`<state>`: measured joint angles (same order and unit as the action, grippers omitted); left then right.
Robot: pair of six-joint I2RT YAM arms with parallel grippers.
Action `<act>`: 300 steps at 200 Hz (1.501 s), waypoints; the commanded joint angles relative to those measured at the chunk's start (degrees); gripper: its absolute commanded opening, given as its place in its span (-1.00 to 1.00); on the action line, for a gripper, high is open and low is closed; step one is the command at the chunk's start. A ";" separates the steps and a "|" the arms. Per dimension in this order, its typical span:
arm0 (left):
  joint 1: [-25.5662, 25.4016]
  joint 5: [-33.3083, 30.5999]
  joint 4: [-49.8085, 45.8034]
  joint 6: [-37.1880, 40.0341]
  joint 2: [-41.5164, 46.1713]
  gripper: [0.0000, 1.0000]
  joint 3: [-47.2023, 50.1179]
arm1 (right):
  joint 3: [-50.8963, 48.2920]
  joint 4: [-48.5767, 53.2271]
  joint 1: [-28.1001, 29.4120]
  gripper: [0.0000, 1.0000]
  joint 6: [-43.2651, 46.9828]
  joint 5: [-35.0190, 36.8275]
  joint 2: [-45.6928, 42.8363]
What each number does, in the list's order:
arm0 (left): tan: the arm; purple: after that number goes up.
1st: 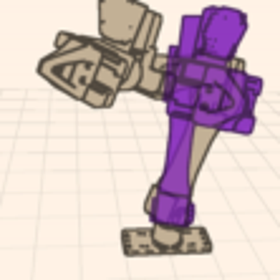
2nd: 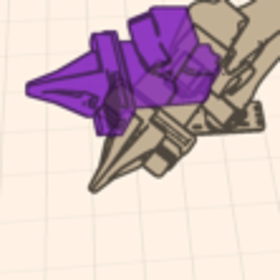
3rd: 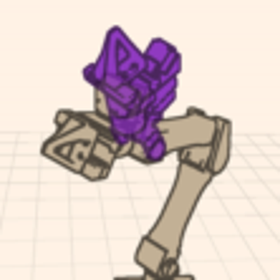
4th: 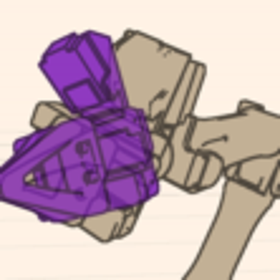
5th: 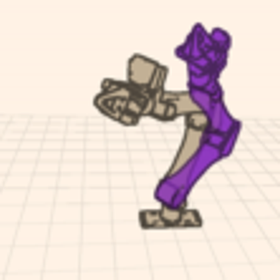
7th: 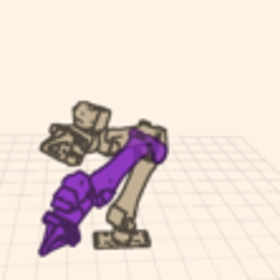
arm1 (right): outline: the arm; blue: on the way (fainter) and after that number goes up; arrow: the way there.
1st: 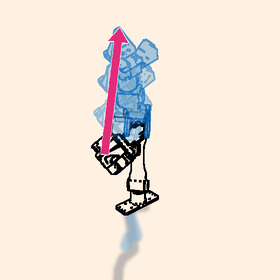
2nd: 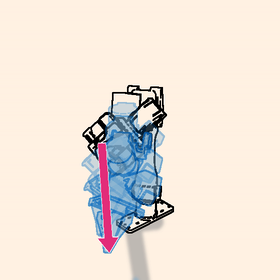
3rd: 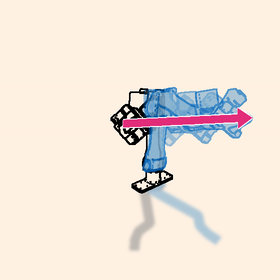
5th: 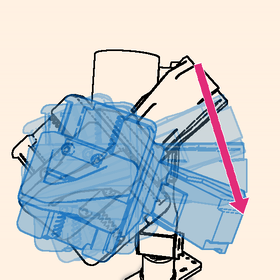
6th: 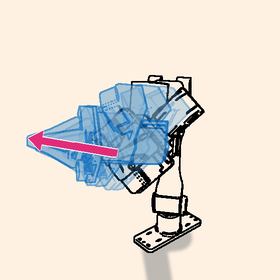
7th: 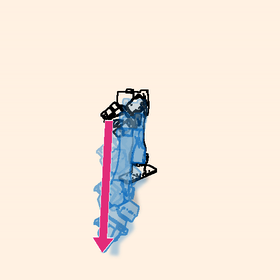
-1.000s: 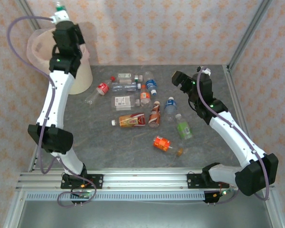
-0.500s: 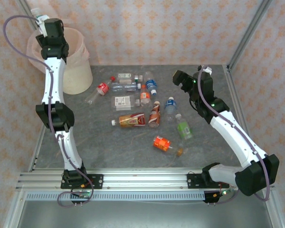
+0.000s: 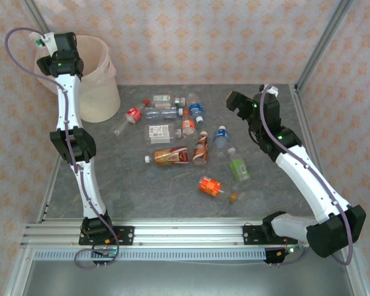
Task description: Put the plastic bottles in the bin
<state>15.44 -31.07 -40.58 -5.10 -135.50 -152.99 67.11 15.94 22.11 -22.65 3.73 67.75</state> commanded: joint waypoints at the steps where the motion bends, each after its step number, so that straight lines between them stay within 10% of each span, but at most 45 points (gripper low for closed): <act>1: -0.07 -3.22 -3.64 -2.52 2.44 0.58 -1.88 | 1.10 0.86 0.05 0.98 0.96 1.72 -0.61; 78: -0.81 10.47 -10.70 -12.78 12.68 1.00 1.41 | -2.06 6.00 -0.02 0.98 1.62 5.60 -0.25; 154: -13.38 28.66 15.90 -17.87 42.37 1.00 46.80 | -8.15 24.97 -0.05 1.00 5.82 -3.08 3.46; 188: -15.84 49.02 29.39 -23.54 49.52 1.00 61.71 | -15.01 23.58 -0.75 0.99 6.12 -5.87 4.12; 236: -17.11 60.71 42.40 -35.62 58.27 1.00 78.32 | -21.99 20.54 -1.27 0.99 7.04 -8.04 4.82; 300: -23.33 56.62 26.32 -28.86 68.23 1.00 83.01 | -23.46 15.72 -0.57 0.92 2.39 -8.84 11.91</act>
<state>-6.46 26.13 -9.43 -37.04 -71.99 -72.07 44.45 34.35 20.99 -16.88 -5.65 77.93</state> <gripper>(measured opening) 0.993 0.968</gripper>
